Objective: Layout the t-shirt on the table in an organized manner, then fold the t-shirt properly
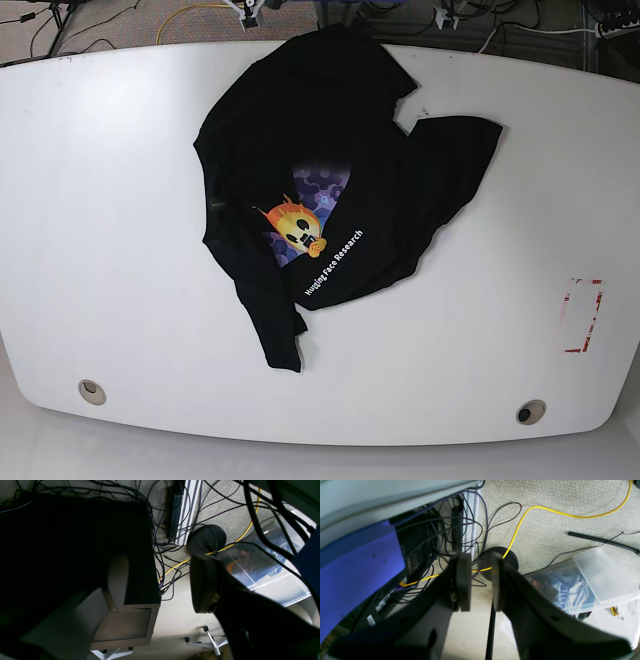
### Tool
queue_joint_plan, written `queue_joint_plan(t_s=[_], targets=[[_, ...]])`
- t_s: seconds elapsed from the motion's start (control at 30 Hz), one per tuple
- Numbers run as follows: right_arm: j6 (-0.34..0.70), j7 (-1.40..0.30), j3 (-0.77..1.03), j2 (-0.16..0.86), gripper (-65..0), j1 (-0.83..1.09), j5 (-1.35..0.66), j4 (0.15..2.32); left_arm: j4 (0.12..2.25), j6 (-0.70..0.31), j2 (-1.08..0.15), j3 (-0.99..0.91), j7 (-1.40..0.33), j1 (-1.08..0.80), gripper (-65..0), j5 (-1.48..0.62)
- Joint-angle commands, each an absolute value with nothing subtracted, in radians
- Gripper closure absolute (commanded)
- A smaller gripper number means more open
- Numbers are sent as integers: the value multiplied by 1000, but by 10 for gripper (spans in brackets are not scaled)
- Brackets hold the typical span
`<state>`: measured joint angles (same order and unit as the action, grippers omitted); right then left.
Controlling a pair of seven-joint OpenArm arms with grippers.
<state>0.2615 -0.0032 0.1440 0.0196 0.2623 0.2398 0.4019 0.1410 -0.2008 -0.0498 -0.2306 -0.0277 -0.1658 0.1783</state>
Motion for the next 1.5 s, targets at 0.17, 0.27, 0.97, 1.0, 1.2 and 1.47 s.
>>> queue_joint_plan(t_s=[0.17, 0.27, 0.97, 1.0, 1.2, 1.47], targets=[[203, 8, 150, 41, -135, 263, 242, 332, 136, -207, -52, -229, -6, -168, -371, 183], [203, 12, 149, 41, -136, 264, 241, 329, 139, -207, -51, -228, -6, -168, -370, 180], [193, 53, 143, 30, -132, 222, 242, 317, 139, -205, -61, -229, 4, -174, -361, 182], [193, 53, 143, 30, -132, 222, 242, 317, 139, -205, -61, -229, 4, -174, -361, 182], [193, 53, 143, 30, -132, 222, 242, 317, 140, -205, -61, -229, 5, -176, -361, 182], [193, 84, 145, 30, -130, 245, 236, 320, 168, -206, -61, -234, 15, -199, -361, 174]])
